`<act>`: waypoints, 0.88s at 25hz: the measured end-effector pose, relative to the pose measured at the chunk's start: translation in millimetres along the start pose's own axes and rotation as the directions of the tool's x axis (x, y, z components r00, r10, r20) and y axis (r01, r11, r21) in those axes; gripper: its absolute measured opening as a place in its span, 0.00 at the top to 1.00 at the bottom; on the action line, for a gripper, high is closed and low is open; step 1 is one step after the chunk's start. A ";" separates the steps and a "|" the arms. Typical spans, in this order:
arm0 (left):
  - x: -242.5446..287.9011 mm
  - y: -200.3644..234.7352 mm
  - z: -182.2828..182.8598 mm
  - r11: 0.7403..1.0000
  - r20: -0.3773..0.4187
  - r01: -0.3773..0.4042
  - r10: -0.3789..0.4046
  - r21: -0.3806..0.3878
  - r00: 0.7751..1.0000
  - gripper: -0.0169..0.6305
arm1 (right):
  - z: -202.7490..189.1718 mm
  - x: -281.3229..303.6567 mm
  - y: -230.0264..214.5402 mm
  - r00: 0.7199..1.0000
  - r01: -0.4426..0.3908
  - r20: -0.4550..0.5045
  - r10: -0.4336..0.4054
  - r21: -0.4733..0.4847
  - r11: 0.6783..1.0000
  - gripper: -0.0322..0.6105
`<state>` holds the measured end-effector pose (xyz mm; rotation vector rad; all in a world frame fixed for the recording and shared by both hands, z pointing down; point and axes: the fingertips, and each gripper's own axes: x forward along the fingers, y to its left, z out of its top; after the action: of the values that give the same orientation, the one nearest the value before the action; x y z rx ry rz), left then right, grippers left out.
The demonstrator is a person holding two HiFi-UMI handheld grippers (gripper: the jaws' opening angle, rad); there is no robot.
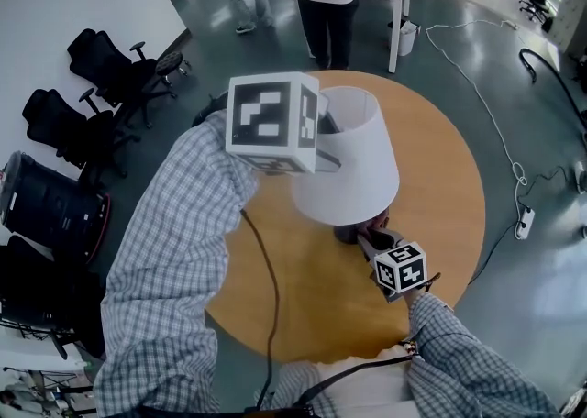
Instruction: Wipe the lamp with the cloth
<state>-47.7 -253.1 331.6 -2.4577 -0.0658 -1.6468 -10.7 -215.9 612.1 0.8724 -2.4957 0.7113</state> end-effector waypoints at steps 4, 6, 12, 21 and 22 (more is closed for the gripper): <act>0.4 -2.4 -0.3 1.000 -0.007 -0.002 0.002 0.005 1.000 0.78 | 23.2 -2.5 2.0 0.998 -0.004 0.058 0.004 0.000 1.000 0.85; 0.3 -3.2 0.7 1.000 -0.008 -0.003 0.003 0.004 1.000 0.78 | 53.7 -8.0 3.9 0.989 -0.005 0.146 0.004 0.002 1.000 0.85; -0.2 -2.7 2.5 1.000 -0.005 -0.005 0.005 0.001 1.000 0.78 | 123.8 -20.6 25.6 0.944 -0.042 0.325 0.055 -0.048 0.998 0.85; -1.4 -4.7 3.3 1.000 0.010 -0.010 0.010 0.001 1.000 0.79 | 75.5 5.7 50.0 0.983 -0.076 0.156 0.102 -0.163 0.984 0.85; -0.8 -4.1 4.9 1.000 0.015 -0.014 0.014 0.006 1.000 0.78 | 65.0 9.2 49.5 0.988 -0.077 0.119 0.099 -0.174 0.982 0.85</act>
<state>-44.0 -248.1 329.6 -2.4606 -0.0548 -1.6208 -62.9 -224.4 549.1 0.7718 -2.6756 0.4753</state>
